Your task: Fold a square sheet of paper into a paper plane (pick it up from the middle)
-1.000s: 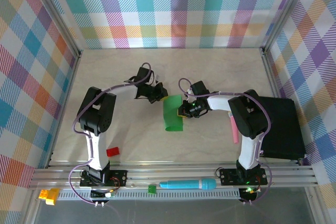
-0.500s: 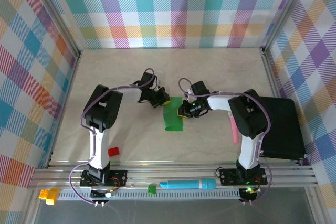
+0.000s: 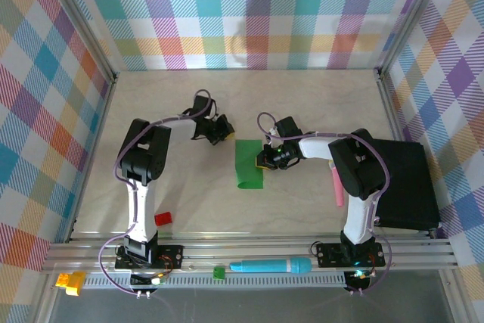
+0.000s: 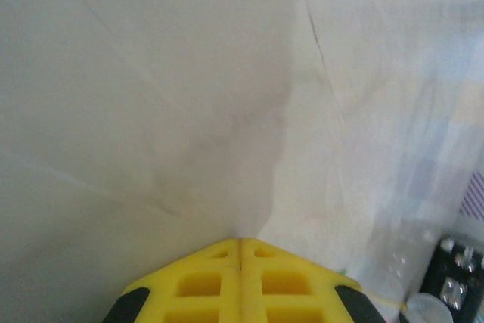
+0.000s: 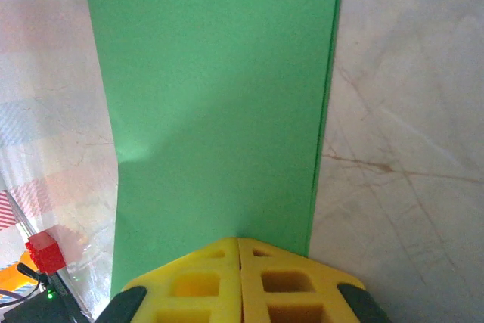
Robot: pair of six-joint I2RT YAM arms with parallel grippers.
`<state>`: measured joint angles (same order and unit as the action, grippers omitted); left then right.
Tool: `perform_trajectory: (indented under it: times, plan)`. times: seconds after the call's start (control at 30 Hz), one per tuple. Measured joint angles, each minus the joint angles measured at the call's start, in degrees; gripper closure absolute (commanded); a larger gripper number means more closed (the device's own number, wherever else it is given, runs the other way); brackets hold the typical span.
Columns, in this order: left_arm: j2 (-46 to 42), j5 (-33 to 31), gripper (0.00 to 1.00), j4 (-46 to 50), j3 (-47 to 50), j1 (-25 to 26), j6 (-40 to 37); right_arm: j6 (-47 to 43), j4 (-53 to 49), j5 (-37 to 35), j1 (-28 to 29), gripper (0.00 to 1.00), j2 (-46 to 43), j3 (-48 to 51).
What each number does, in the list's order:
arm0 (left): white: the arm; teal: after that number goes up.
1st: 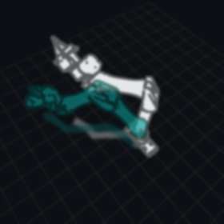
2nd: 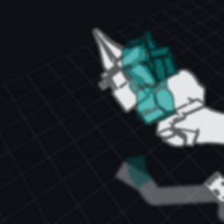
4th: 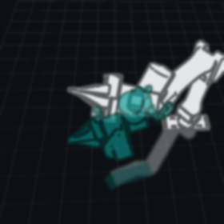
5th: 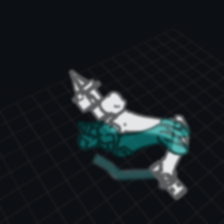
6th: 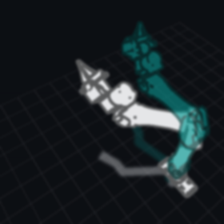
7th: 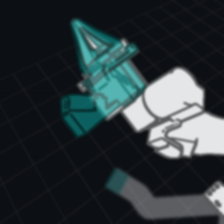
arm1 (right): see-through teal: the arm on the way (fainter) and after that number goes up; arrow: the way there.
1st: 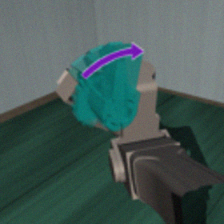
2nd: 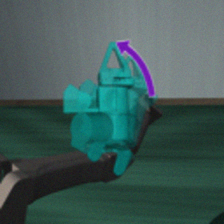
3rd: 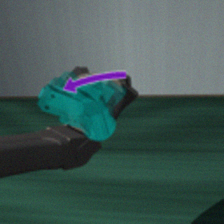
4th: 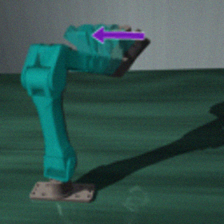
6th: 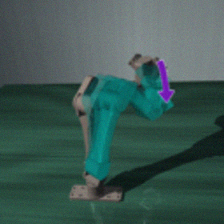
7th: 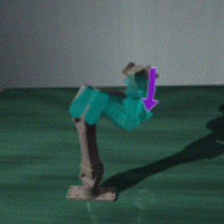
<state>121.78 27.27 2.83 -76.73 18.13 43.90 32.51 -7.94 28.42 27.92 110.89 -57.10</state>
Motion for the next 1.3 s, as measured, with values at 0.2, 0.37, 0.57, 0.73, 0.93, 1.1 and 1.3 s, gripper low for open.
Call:
perform_trajectory:
  times: [0.2,0.37,0.57,0.73,0.93,1.1,1.3]
  plan:
    - [-1.5,-0.9,1.0,-0.3,1.6,-0.1,0.3,0.0,0.0,0.0,0.0,0.93,0.0,0.0]
    - [-9.2,-0.2,1.0,-2.1,9.6,3.3,3.0,0.2,0.0,0.2,-0.1,0.93,0.0,0.0]
    - [-17.7,-1.1,1.0,-7.9,20.3,9.5,10.1,0.9,0.2,0.2,-0.1,0.94,0.0,0.1]
    - [-19.0,-3.9,1.0,-12.3,25.9,14.1,15.9,1.4,1.0,0.4,-0.1,0.94,-0.1,0.5]
    - [-19.0,-7.1,1.0,-16.7,28.1,17.1,20.3,1.8,1.7,0.8,-0.3,0.94,-0.1,0.9]
    - [-18.9,-8.0,1.0,-21.4,30.3,17.7,23.3,2.6,1.9,0.8,-0.3,0.94,-0.1,1.0]
    - [-18.7,-9.2,1.0,-23.3,33.8,17.9,24.8,2.8,2.0,0.8,-0.3,0.94,-0.1,1.0]
